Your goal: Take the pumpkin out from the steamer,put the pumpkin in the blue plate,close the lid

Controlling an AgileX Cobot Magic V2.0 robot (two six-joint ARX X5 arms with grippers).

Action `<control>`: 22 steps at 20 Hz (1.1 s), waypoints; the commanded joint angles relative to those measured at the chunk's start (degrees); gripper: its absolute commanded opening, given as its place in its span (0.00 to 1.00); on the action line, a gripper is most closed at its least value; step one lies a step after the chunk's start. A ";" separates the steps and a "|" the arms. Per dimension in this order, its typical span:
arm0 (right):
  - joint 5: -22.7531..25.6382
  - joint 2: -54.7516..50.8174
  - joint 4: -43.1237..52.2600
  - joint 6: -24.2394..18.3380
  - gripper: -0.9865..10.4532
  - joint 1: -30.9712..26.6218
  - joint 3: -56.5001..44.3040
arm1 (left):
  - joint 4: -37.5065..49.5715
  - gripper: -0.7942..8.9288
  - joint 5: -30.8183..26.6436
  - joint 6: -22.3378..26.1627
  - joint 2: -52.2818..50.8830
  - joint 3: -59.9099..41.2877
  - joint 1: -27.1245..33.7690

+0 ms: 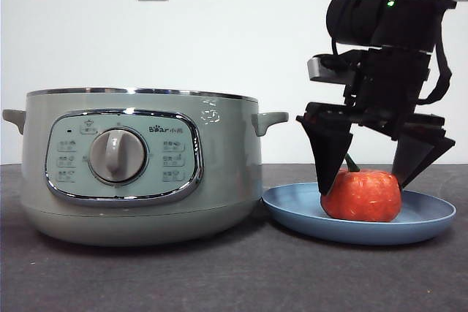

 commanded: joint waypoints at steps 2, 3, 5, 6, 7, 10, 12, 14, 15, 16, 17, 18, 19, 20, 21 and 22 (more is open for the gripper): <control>0.13 -5.01 -0.33 0.52 0.56 0.04 -0.48 | 3.78 0.07 4.04 -0.46 -0.57 0.72 0.02; 0.11 -6.82 -0.33 0.52 0.55 0.02 -0.48 | 4.48 0.07 5.38 -0.83 -0.57 0.57 0.02; 0.11 -10.97 -0.37 0.57 0.55 0.02 -0.48 | 6.32 0.07 6.23 -1.05 -0.57 -0.48 0.02; 0.13 -13.33 -0.50 0.61 0.55 0.02 -0.48 | 6.69 0.07 6.23 -1.16 -0.55 -1.18 0.02; 0.13 -15.78 -0.70 0.87 0.55 0.02 -0.48 | 7.50 0.07 6.27 -1.66 -0.55 -2.34 0.02; 0.11 -23.96 -1.11 1.51 0.55 0.02 -0.48 | 12.57 0.07 8.57 -2.78 -0.57 -8.39 0.02; -0.17 -29.18 -1.27 1.79 0.55 0.04 -0.48 | 17.79 0.07 9.66 -3.54 -0.57 -13.20 0.02; -0.15 -34.16 -1.66 2.10 0.55 0.02 -0.48 | 22.84 0.07 12.81 -5.05 -0.42 -17.79 -0.04; -0.13 -36.26 -2.05 2.10 0.55 0.02 -0.48 | 24.94 0.07 13.88 -5.95 -0.09 -19.58 -0.07; -0.13 -38.60 -2.56 2.12 0.55 0.02 -0.48 | 26.75 0.07 14.78 -6.45 0.55 -21.29 -0.09; -0.13 -40.46 -3.08 2.36 0.55 0.02 -0.48 | 27.82 0.07 15.06 -6.78 1.57 -22.16 -0.09; -0.13 -42.45 -3.72 2.89 0.55 0.02 -0.48 | 28.39 0.07 15.23 -6.84 3.04 -22.53 -0.09; -0.11 -44.06 -4.22 3.15 0.55 0.02 -0.48 | 28.89 0.07 15.41 -6.86 4.55 -22.53 -0.09; -0.11 -45.70 -4.66 3.17 0.55 0.02 -0.48 | 29.77 0.07 16.50 -6.86 6.36 -22.53 -0.09; -0.09 -46.97 -5.07 3.19 0.55 0.02 -0.48 | 30.69 0.07 17.42 -6.86 7.87 -22.53 -0.13; -0.09 -48.24 -5.44 3.28 0.55 0.02 -0.46 | 32.04 0.07 18.36 -6.99 9.84 -22.53 -0.13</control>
